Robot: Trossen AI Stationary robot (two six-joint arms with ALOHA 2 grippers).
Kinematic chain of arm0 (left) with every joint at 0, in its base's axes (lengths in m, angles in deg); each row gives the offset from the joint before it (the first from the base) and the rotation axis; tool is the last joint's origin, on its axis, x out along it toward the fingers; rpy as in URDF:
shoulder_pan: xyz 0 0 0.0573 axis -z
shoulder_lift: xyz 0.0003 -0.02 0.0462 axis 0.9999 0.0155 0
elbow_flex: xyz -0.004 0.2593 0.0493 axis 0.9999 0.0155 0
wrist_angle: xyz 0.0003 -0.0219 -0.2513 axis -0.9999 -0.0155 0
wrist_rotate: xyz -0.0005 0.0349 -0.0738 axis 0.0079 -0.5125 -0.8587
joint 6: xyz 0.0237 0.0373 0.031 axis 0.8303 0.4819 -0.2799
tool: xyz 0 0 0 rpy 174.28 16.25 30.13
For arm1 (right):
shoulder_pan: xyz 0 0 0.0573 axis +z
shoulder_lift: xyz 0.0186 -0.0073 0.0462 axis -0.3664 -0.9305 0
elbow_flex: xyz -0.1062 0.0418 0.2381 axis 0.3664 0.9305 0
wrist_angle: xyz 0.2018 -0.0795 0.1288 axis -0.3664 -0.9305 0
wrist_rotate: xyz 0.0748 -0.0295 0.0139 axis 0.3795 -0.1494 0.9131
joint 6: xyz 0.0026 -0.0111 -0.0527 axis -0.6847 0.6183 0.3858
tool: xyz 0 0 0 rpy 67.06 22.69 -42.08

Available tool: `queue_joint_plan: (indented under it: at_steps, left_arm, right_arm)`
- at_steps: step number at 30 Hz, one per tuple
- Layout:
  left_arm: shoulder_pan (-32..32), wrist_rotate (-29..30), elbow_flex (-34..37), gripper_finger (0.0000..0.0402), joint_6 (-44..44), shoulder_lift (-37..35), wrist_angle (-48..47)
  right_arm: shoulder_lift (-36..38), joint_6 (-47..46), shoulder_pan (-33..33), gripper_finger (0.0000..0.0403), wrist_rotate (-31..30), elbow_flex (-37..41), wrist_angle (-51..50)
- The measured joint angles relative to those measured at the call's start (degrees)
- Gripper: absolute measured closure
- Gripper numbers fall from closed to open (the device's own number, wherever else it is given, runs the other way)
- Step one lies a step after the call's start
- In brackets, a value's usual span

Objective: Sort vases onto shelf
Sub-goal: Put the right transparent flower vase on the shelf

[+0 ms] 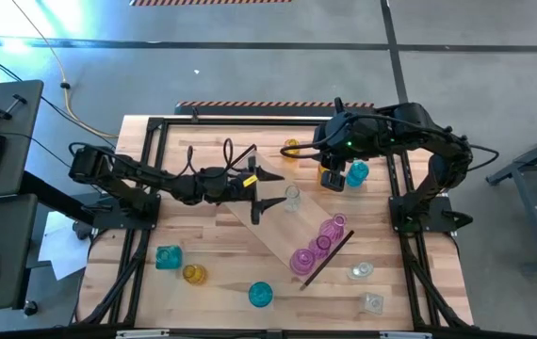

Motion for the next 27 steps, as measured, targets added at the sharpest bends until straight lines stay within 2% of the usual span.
queue_joint_plan:
  at_steps: [7,15,27]
  left_arm:
    - [0.01,-0.32,-3.49,0.0088,0.00,5.64,-0.40]
    - [0.11,-0.46,-9.39,0.0084,1.31,11.15,-0.50]
    - [0.26,2.12,-9.49,0.0087,1.73,11.32,-0.83]
  right_arm:
    - [0.00,-0.02,0.00,0.0304,0.00,0.00,-0.02]
    - [0.00,-0.10,0.00,0.0304,0.44,0.00,0.00]
    - [0.00,0.63,0.00,0.0304,0.54,0.00,-0.02]
